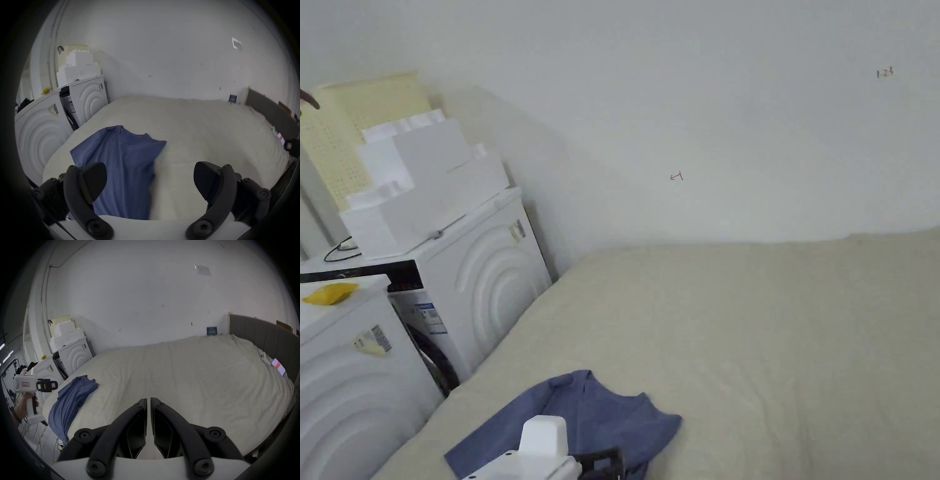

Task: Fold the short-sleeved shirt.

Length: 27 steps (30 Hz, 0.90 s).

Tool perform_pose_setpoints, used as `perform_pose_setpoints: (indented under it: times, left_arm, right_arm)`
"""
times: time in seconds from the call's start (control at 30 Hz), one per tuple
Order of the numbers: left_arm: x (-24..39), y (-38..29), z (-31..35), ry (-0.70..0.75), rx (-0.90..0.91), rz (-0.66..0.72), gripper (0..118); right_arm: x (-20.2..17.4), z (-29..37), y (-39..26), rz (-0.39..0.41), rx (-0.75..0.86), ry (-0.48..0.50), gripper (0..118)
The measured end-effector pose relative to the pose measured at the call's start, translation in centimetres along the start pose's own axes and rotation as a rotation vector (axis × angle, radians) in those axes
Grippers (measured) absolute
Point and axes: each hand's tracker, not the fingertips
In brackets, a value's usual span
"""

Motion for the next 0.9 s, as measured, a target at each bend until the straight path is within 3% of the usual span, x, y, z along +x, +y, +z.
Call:
perform_pose_setpoints:
  times: [0.1, 0.27, 0.33, 0.5, 0.6, 0.63, 0.67, 0.7, 0.73, 0.9]
  left_arm:
    - [-3.1, 0.2, -6.2, 0.011, -0.065, -0.076, 111]
    - [-9.5, 0.1, -16.1, 0.034, -0.190, 0.080, 107]
    - [-11.3, -0.8, -19.2, 0.084, -0.235, 0.083, 107]
    - [-11.0, -3.6, -22.9, 0.045, -0.325, 0.032, 105]
    - [-11.4, -4.5, -23.2, 0.022, -0.249, 0.108, 105]
    - [-11.4, -4.4, -23.2, 0.027, -0.263, 0.135, 101]
    - [-10.9, -4.5, -23.1, 0.038, -0.271, 0.083, 85]
    - [-10.5, -4.3, -22.7, 0.018, -0.247, 0.046, 50]
    - [-10.2, -4.1, -22.6, 0.031, -0.222, 0.028, 32]
    - [-8.6, -3.9, -23.3, 0.076, -0.268, -0.058, 13]
  right_arm:
    - [0.6, -1.3, -1.1, -0.023, -0.069, -0.031, 4]
    - [0.8, -2.9, -1.7, -0.073, -0.151, -0.098, 5]
    - [0.9, -3.5, -1.8, -0.088, -0.189, -0.092, 5]
    - [1.2, -5.6, -2.0, -0.082, -0.241, -0.111, 5]
    - [1.1, -6.9, -2.3, -0.054, -0.277, -0.121, 5]
    - [1.1, -7.1, -2.5, -0.055, -0.280, -0.124, 5]
    - [1.2, -7.3, -2.7, -0.059, -0.289, -0.123, 5]
    - [1.2, -7.5, -2.9, -0.069, -0.302, -0.119, 5]
    - [1.2, -7.7, -3.1, -0.079, -0.313, -0.114, 5]
    - [1.0, -7.5, -4.1, -0.063, -0.347, -0.098, 5]
